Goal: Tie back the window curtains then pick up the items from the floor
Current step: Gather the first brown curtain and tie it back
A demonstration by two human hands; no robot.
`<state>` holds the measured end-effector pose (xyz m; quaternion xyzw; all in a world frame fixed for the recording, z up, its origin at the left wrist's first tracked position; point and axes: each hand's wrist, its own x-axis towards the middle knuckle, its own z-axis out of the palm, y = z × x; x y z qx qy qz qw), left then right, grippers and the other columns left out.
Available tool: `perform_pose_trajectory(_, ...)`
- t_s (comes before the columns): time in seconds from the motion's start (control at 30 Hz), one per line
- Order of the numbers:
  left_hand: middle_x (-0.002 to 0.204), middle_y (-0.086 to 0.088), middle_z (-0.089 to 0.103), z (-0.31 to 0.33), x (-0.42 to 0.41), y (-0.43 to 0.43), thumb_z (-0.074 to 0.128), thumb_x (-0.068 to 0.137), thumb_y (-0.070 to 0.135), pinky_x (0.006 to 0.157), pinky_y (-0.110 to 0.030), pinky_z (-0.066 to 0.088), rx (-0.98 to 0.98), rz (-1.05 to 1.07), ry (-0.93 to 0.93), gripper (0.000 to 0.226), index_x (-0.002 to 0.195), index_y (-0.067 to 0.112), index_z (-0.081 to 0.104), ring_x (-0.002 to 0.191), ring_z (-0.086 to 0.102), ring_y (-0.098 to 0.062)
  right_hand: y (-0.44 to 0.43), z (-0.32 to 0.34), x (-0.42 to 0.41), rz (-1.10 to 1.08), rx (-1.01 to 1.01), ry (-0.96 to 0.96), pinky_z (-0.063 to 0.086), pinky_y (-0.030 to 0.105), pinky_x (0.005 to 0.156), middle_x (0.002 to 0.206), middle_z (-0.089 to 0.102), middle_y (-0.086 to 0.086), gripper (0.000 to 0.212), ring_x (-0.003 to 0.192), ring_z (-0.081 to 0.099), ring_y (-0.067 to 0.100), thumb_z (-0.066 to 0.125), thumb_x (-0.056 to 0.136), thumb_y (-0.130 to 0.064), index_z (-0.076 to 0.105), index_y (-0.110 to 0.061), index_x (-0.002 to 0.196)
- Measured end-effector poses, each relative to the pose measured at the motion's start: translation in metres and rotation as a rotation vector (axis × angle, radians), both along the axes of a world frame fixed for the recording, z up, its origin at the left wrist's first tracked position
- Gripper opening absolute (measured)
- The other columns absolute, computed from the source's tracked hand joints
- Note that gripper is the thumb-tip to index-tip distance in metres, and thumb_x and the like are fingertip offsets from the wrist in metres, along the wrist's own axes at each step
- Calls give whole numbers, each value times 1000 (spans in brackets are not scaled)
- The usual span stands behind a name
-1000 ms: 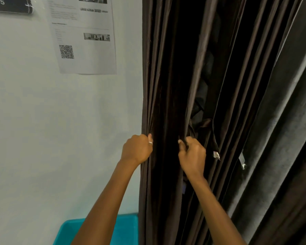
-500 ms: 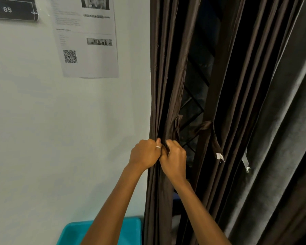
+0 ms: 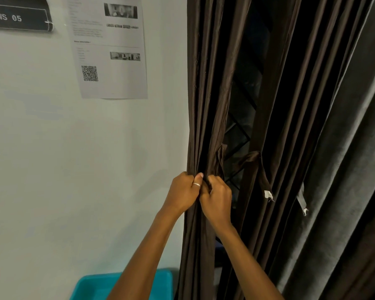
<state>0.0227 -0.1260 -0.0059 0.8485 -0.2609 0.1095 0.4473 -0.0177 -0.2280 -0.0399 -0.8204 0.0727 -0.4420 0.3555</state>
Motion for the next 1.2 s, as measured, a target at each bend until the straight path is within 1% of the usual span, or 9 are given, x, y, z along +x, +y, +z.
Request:
perform_pose_trajectory(0.13, 66, -11, 65, -1, -2, 2, 56, 96, 51, 65, -44, 57, -46, -28, 18, 52, 73, 5, 62, 62, 65, -25, -5, 2, -2, -4, -9, -5, 39, 8, 55, 77, 54, -7, 13, 63, 50, -2, 62, 96, -4, 65, -7, 83)
perform_pose_trajectory(0.33, 49, 2, 48, 27, -13, -6, 44, 80, 85, 50, -26, 42, 113, 112, 57, 75, 57, 14, 47, 45, 48, -13, -1, -1, -1, 39, 21, -40, 39, 11, 53, 70, 55, -5, 19, 58, 54, 5, 59, 98, -10, 58, -14, 79)
perform_pose_trajectory(0.57, 60, 3, 52, 35, -16, -10, 45, 99, 44, 56, -29, 43, 262, 284, -107, 47, 60, 18, 47, 58, 54, -17, -1, -4, -2, 144, -23, 9, 38, 13, 54, 71, 55, -5, 23, 60, 54, 6, 60, 96, -3, 59, -13, 75)
perform_pose_trajectory(0.67, 65, 1, 55, 30, -14, -3, 42, 101, 42, 61, -33, 51, 280, 260, -149, 47, 64, 16, 54, 61, 57, -19, -9, 10, -14, 307, 73, 82, 46, 13, 69, 87, 63, -12, 29, 80, 63, 1, 52, 97, 2, 71, -18, 89)
perform_pose_trajectory(0.77, 75, -4, 64, 29, -14, 1, 41, 102, 43, 67, -37, 56, 307, 249, -198, 47, 77, 12, 65, 67, 62, -23, -16, 29, -21, 301, 332, 58, 49, 21, 101, 123, 66, -9, 32, 115, 62, 0, 52, 102, -17, 67, -19, 130)
perform_pose_trajectory(0.9, 90, -5, 70, 26, -22, -3, 47, 100, 35, 68, -34, 54, 296, 149, -245, 31, 91, 13, 67, 75, 67, -23, -5, 67, -15, 299, 316, 183, 52, 24, 97, 125, 66, -7, 64, 113, 63, 6, 65, 90, -60, 55, -21, 139)
perform_pose_trajectory(1.03, 104, -4, 69, 23, -23, -3, 52, 97, 31, 73, -36, 56, 235, -7, -199, 25, 111, 16, 65, 84, 66, -22, 3, 80, -4, 176, 221, 120, 54, 28, 81, 99, 69, 1, 23, 89, 65, 10, 62, 99, -26, 63, -6, 111)
perform_pose_trajectory(1.1, 114, -1, 63, 17, -15, 5, 54, 94, 31, 81, -37, 58, 205, -168, -134, 31, 123, 23, 60, 93, 64, -17, -2, 74, -3, 170, 275, 102, 52, 29, 72, 83, 67, 3, 17, 73, 64, 5, 55, 102, -14, 63, -4, 92)
perform_pose_trajectory(1.2, 140, 4, 51, 12, -8, 16, 56, 96, 31, 104, -24, 45, -12, -252, 28, 52, 146, 28, 44, 123, 53, -9, -9, 66, -7, 282, 384, 115, 56, 26, 84, 97, 74, -3, 18, 89, 69, 1, 53, 103, -11, 70, -18, 104)
